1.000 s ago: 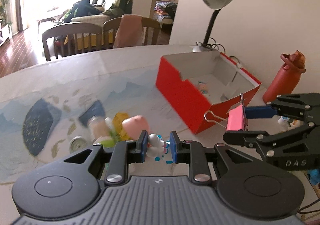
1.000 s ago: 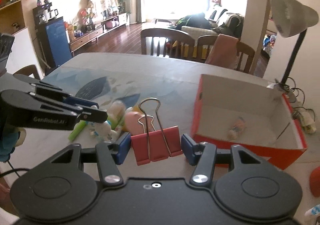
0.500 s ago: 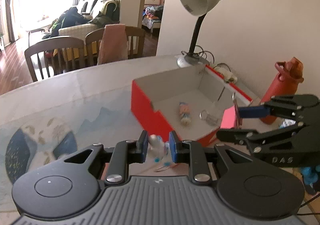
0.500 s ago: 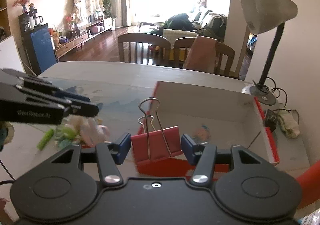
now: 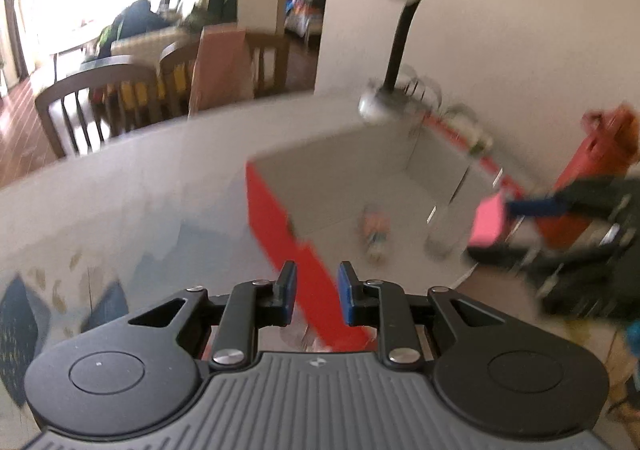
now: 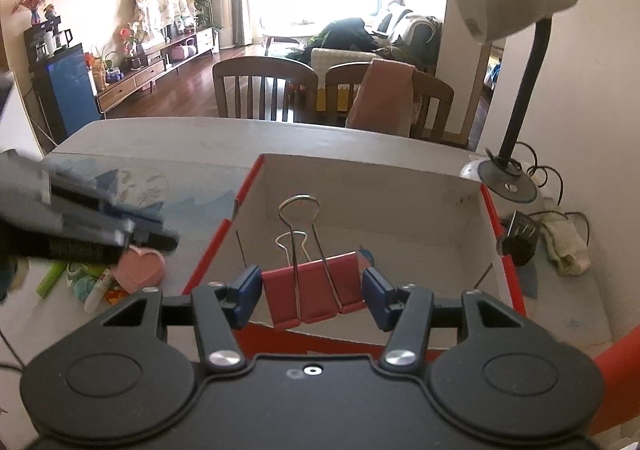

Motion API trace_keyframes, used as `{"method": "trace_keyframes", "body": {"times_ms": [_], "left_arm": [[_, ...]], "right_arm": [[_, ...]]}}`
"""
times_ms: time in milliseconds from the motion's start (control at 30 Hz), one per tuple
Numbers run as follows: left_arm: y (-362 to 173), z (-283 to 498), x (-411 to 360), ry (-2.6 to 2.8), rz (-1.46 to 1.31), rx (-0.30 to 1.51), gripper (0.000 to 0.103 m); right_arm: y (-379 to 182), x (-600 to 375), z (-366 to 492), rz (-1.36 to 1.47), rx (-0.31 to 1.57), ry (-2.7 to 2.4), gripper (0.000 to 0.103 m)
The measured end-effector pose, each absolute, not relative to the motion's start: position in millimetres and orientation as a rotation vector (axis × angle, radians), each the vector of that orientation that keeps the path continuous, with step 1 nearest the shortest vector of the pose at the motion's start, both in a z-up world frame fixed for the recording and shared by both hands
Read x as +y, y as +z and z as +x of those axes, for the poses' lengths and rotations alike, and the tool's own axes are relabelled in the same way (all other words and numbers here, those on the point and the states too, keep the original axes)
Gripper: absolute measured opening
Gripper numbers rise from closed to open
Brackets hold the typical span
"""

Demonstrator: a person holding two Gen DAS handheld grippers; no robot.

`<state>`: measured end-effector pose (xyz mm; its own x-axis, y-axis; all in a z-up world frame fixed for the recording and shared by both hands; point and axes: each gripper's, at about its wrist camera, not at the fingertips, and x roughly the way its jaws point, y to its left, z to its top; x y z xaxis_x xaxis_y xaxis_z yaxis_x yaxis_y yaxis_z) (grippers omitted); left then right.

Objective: Organize rigid objects

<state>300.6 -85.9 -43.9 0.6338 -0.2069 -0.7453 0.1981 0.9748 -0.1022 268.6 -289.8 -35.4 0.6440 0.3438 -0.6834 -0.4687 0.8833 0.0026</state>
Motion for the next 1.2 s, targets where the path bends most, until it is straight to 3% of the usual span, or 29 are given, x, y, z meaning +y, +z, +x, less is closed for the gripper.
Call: {"method": "trace_keyframes", "body": {"times_ms": [433, 533, 567, 600, 1133, 1200], "left_arm": [[-132, 276, -99, -0.267, -0.039, 1.036, 0.026], [-141, 275, -108, -0.283, -0.011, 1.035, 0.049], [-142, 275, -111, -0.281, 0.000, 1.023, 0.066], [-143, 273, -113, -0.280, 0.009, 1.009, 0.070], [-169, 297, -113, -0.352, 0.033, 0.986, 0.069], [-172, 298, -111, -0.354, 0.034, 0.987, 0.064]], "right_arm": [[-48, -297, 273, -0.186, 0.783, 0.474, 0.055], [-48, -299, 274, -0.186, 0.786, 0.473, 0.055], [-49, -300, 275, -0.187, 0.786, 0.473, 0.055], [-49, -300, 275, -0.187, 0.788, 0.474, 0.055], [-52, -298, 276, -0.202, 0.792, 0.479, 0.055], [-53, -297, 278, -0.205, 0.792, 0.482, 0.055]]}}
